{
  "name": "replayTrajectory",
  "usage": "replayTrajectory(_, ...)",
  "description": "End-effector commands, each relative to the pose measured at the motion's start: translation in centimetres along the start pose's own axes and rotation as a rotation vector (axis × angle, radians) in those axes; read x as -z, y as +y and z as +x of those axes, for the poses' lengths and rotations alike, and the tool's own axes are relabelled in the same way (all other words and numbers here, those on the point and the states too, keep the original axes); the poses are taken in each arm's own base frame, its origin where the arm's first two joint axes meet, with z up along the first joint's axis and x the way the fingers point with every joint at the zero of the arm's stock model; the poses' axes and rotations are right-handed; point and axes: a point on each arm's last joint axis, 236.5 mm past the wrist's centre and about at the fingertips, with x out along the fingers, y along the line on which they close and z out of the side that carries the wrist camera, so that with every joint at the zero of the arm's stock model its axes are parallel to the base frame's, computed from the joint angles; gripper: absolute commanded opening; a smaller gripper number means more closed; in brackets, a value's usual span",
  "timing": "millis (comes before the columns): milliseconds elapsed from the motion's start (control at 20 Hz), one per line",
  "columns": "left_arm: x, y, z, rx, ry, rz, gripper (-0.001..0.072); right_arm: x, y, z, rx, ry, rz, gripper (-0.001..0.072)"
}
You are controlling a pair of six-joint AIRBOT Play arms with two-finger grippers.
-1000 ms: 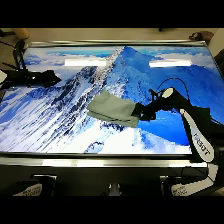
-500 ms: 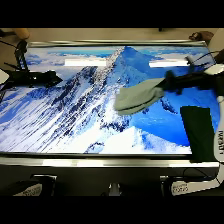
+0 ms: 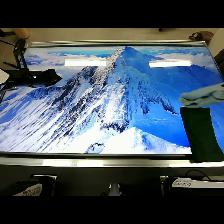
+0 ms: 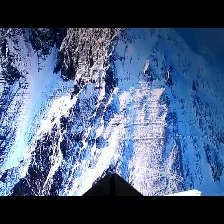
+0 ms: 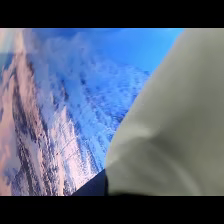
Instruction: Fold the shirts.
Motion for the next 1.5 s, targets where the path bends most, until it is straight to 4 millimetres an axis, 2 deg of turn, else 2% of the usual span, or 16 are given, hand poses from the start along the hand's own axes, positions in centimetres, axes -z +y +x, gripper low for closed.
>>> replayTrajectory(0, -0.2, 0.0, 0.0, -0.001, -0.007, 0.001, 0.0018, 1.6, -3.7, -4.1, 0.054, 0.041, 0.133, 0.0024)
replayTrajectory(250, -1.1, 0.2, 0.0, -0.006, -0.049, 0.004, 0.0018, 6.6, -13.2, -8.2, 0.573, 0.106, 0.243, 0.0024)
replayTrajectory(550, -1.1, 0.1, 0.0, -0.005, -0.045, 0.009, 0.0018, 16.5, -22.6, -7.3, 0.852, 0.374, 0.359, 0.0027)
replayTrajectory(600, -1.1, 0.1, 0.0, -0.005, -0.045, 0.009, 0.0018, 16.6, -23.6, -6.8, 0.870, 0.371, 0.355, 0.0179)
replayTrajectory(650, -1.0, 0.0, 0.0, -0.004, -0.041, 0.010, 0.0018, 16.2, -23.8, -6.4, 0.859, 0.351, 0.339, 0.0539)
replayTrajectory(700, -0.9, 0.0, -0.1, -0.003, -0.035, 0.011, 0.0019, 15.3, -23.6, -6.0, 0.834, 0.330, 0.290, 0.0682)
replayTrajectory(800, -1.1, -0.4, -0.5, 0.003, -0.032, 0.060, 0.0018, 12.0, -21.9, -6.3, 0.781, 0.235, 0.192, 0.0674)
replayTrajectory(850, -1.8, -0.9, -0.9, 0.006, -0.049, 0.092, 0.0017, 8.5, -19.4, -6.3, 0.706, 0.120, 0.117, 0.0671)
replayTrajectory(950, -4.2, -0.8, -2.2, -0.072, -0.091, 0.197, 0.0016, 2.1, -12.0, -6.6, 0.566, -0.099, -0.082, 0.0670)
replayTrajectory(1050, -6.3, 2.0, -3.3, -0.306, -0.088, 0.265, 0.0016, -1.6, -3.3, -6.0, 0.515, -0.254, -0.328, 0.0669)
replayTrajectory(1150, -5.7, 5.9, -3.3, -0.545, 0.018, 0.289, 0.0017, 0.4, 4.4, -1.1, 0.451, -0.222, -0.512, 0.0669)
replayTrajectory(1200, -3.6, 7.2, -2.1, -0.584, 0.121, 0.286, 0.0044, 2.8, 6.2, 2.0, 0.454, -0.148, -0.568, 0.0669)
replayTrajectory(1250, -0.7, 8.0, -0.9, -0.591, 0.239, 0.260, 0.0282, 6.2, 6.9, 5.2, 0.481, -0.026, -0.618, 0.0669)
replayTrajectory(1300, 3.3, 8.6, 0.3, -0.579, 0.389, 0.217, 0.0663, 10.0, 6.5, 8.1, 0.504, 0.124, -0.653, 0.0670)
replayTrajectory(1400, 10.0, 8.9, 1.5, -0.509, 0.594, 0.178, 0.0692, 16.3, 4.2, 12.1, 0.558, 0.399, -0.632, 0.0647)
replayTrajectory(1450, 11.4, 8.2, 2.1, -0.459, 0.584, 0.153, 0.0692, 17.9, 3.6, 13.2, 0.566, 0.459, -0.613, 0.0633)
